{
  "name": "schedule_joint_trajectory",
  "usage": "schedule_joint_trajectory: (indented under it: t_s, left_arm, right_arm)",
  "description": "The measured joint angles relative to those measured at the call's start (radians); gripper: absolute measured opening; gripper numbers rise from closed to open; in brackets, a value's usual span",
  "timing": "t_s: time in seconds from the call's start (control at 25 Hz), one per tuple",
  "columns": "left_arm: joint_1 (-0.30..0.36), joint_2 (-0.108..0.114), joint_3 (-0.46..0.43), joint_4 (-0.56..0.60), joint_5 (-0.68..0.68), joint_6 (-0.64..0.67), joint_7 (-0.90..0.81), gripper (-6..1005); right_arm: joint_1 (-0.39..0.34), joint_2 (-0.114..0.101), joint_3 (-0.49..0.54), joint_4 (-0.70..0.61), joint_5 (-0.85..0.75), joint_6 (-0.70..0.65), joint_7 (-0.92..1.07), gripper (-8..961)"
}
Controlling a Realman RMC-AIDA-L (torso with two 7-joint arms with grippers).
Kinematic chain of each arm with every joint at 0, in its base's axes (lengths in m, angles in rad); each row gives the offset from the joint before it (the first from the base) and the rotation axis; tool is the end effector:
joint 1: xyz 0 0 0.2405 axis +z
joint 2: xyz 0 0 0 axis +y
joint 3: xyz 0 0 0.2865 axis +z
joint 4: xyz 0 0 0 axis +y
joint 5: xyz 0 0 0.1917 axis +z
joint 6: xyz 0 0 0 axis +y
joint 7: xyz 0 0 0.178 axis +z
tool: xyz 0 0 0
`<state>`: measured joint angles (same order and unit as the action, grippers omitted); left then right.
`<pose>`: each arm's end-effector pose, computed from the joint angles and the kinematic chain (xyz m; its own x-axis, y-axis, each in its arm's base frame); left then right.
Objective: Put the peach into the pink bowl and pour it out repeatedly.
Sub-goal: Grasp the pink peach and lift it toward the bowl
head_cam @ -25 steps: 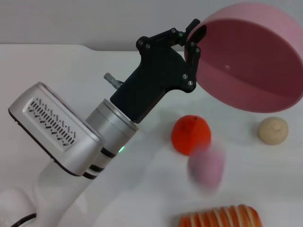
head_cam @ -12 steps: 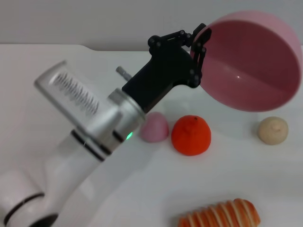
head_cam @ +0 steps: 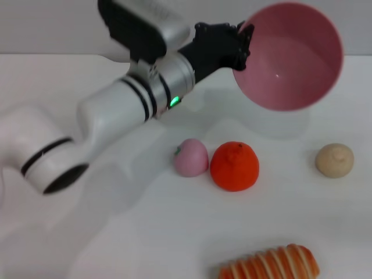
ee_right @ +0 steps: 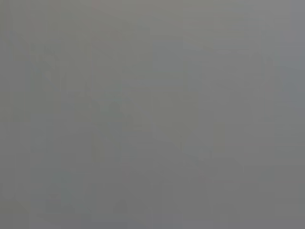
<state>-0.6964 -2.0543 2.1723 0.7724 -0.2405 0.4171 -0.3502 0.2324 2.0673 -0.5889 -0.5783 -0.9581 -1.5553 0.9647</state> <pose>-0.1153 0.4288 -0.1245 0.7785 0.0395 0.6264 0.4660 -0.7050 -0.5347 0.3207 0.3099 0.1224 0.4501 0.3581 -0.8180 -0.7406 -0.3621 -0.5660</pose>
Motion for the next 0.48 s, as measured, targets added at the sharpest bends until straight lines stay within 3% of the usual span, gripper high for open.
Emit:
schedule_joint_trajectory:
  t_s: [0.24,0.48]
  left_arm:
    - [-0.044,0.001,-0.098,0.079,0.165,-0.241,-0.086,60]
    - [-0.124,-0.003,-0.139,0.086,0.168,-0.505,-0.090,61]
  right_arm:
    - [0.008,0.000,0.000,0.000,-0.050,-0.004,0.000,495]
    - [0.021,0.000,0.000,0.007,-0.079,-0.004,0.000,495]
